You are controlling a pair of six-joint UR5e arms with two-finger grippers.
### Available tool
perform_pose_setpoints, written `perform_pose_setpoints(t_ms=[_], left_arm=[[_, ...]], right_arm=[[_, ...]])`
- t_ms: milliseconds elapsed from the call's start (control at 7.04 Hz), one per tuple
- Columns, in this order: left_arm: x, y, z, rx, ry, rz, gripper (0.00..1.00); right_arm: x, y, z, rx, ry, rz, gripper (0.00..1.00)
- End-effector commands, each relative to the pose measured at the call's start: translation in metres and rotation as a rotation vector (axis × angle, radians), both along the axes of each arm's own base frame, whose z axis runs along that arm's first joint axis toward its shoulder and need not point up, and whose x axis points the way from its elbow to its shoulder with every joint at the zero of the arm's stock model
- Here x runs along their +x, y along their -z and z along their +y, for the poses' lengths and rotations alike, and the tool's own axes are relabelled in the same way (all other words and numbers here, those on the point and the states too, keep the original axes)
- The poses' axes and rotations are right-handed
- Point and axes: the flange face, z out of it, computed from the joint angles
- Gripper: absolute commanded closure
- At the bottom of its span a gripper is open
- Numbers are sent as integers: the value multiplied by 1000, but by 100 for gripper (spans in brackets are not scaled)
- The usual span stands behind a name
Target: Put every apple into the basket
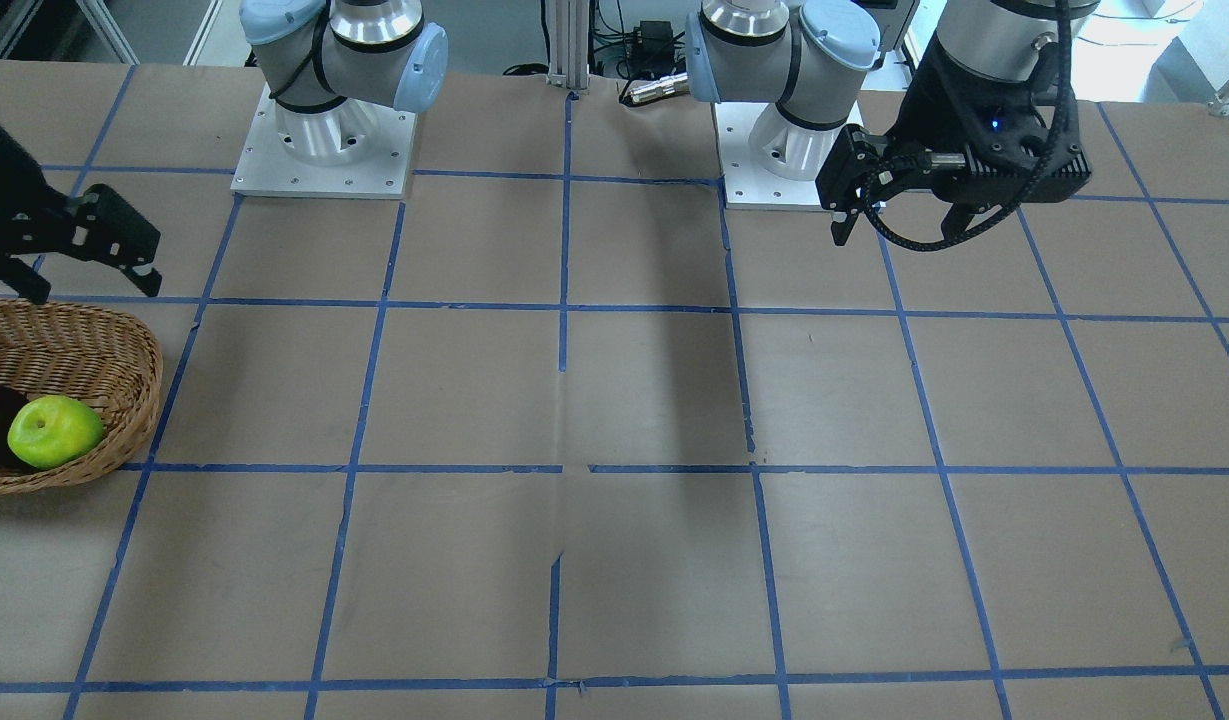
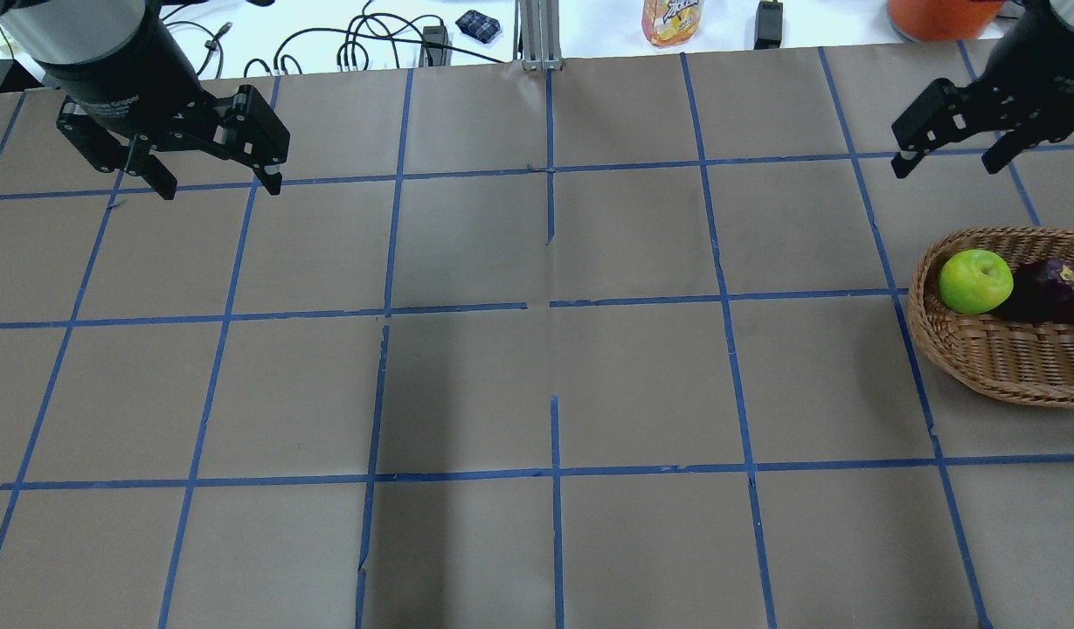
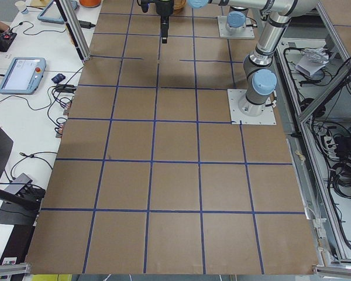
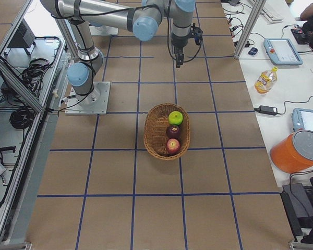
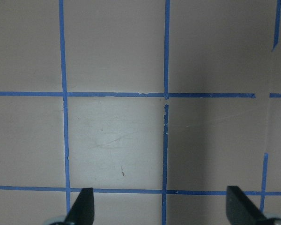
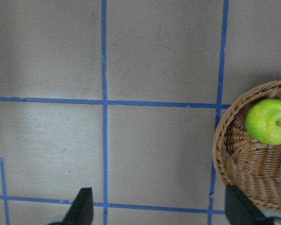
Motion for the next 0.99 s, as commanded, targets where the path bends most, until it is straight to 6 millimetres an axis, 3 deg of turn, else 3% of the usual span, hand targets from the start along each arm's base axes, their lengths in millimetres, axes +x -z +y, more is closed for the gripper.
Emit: perform_pose_setpoints(t_ms=[0,142,852], left_arm=[[0,1,0,1,0,0,0],[0,0,0,0,0,0,0],[0,-1,0,-2,0,0,0]], right_arm=[[95,-29,13,23,97,59,0],[113,-29,15,16,80,45,0],[114,-31,14,1,72,41,0]])
